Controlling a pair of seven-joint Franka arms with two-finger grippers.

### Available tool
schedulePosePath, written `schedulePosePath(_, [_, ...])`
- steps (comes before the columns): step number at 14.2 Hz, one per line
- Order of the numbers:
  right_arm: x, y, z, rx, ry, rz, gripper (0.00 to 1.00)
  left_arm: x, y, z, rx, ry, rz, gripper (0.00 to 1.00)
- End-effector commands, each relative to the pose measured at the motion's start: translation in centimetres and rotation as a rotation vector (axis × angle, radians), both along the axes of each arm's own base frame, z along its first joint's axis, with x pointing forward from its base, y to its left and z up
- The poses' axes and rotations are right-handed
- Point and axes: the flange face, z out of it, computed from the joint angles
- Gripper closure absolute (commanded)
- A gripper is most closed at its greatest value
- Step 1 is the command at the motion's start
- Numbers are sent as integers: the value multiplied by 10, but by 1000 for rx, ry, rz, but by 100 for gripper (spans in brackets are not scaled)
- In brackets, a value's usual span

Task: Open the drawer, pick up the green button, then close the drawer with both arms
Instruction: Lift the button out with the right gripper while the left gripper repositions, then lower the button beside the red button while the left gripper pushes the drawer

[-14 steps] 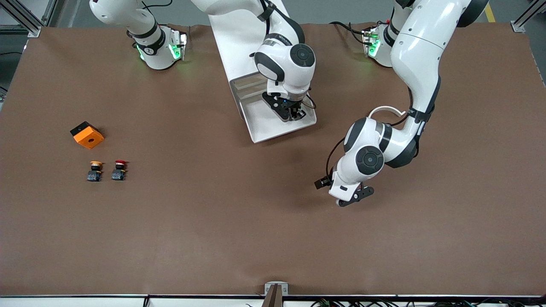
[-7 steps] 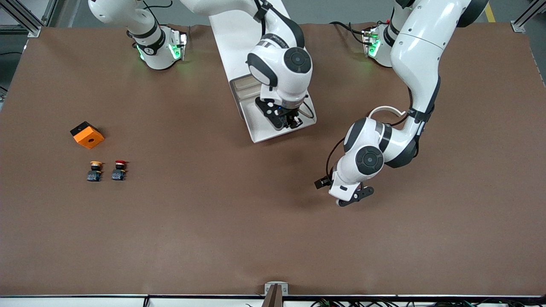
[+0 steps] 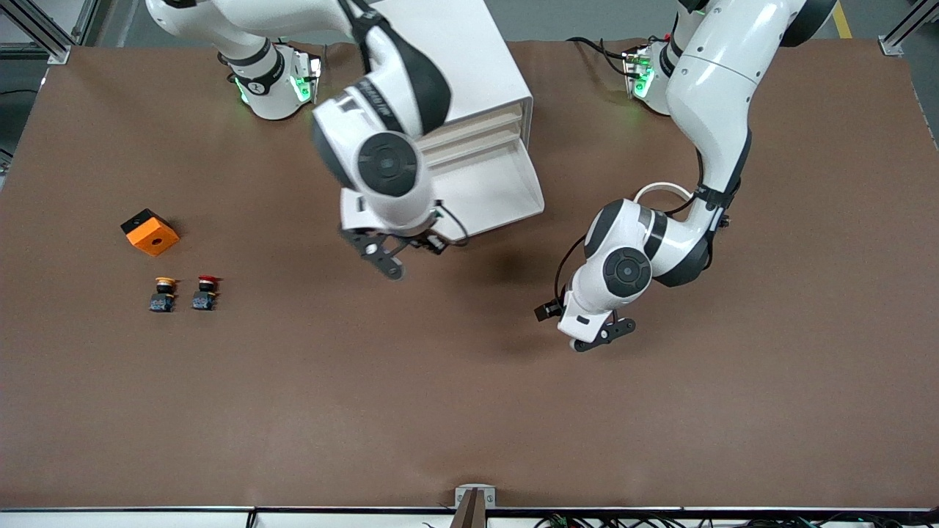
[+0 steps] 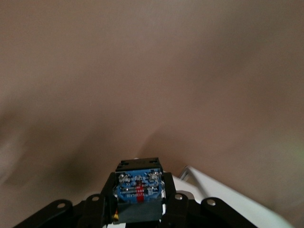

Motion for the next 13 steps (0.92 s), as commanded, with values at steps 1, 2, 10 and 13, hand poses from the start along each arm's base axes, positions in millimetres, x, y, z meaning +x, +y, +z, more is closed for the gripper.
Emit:
schedulePosePath(1, [18,-49,-1,34,24,121,100,-23,-29,6,29,17,-46,0])
schedulePosePath(2, [27,-67,-7,26,23,152,100,-29,-38,5,34,20,-48,0])
schedulePosePath(10, [11,-227,-96,137,-115,434,100,-64,-81,6,60,57,-69,0])
schedulePosePath(13, [-10,-269,-127,144,-172,530,100,-79,-97,19,56,74,-83,0])
